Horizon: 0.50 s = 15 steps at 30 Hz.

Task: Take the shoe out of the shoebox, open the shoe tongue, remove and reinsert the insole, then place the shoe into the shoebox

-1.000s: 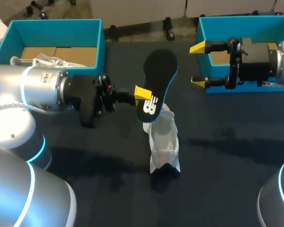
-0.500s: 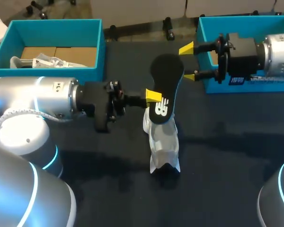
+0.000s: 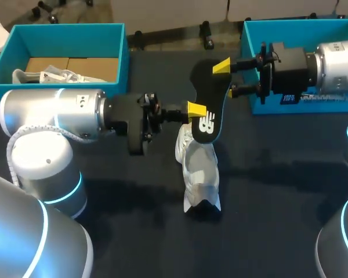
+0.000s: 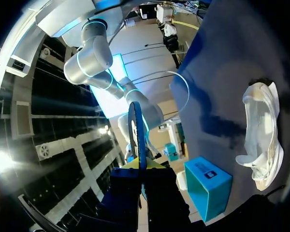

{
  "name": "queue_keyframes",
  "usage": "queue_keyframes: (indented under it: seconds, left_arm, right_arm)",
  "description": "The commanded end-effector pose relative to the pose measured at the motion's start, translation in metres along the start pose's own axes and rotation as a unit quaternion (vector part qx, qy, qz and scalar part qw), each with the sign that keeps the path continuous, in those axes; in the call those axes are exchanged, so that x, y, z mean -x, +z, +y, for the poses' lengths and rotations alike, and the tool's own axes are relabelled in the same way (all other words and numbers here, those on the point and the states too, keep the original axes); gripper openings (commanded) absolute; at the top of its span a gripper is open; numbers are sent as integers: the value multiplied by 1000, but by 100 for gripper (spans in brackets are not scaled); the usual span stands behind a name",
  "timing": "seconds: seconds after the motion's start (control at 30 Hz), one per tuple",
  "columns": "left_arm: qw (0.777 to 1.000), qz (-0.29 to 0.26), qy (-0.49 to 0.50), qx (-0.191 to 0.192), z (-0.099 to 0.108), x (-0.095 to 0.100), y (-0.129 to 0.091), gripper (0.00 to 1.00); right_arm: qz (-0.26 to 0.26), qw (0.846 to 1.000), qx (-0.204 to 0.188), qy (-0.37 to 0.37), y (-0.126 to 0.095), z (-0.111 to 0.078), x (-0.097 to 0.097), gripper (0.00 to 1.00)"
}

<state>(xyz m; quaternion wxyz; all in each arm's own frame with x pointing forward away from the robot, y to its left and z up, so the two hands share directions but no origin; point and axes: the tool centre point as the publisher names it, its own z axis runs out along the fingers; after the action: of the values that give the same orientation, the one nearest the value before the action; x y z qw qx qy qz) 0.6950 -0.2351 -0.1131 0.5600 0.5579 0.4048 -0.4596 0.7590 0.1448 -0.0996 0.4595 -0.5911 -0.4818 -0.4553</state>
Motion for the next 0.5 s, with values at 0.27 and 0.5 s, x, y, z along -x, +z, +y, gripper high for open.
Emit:
queue_keyframes:
  seconds: [0.27, 0.5]
  left_arm:
    - [1000, 2, 1, -1, 5, -5, 8, 0]
    - [1000, 0, -3, 7, 5, 1, 7, 38]
  right_arm:
    - [-1, 1000, 10, 0, 4, -4, 1, 0]
    - [-2, 1000, 12, 2, 3, -3, 6, 0]
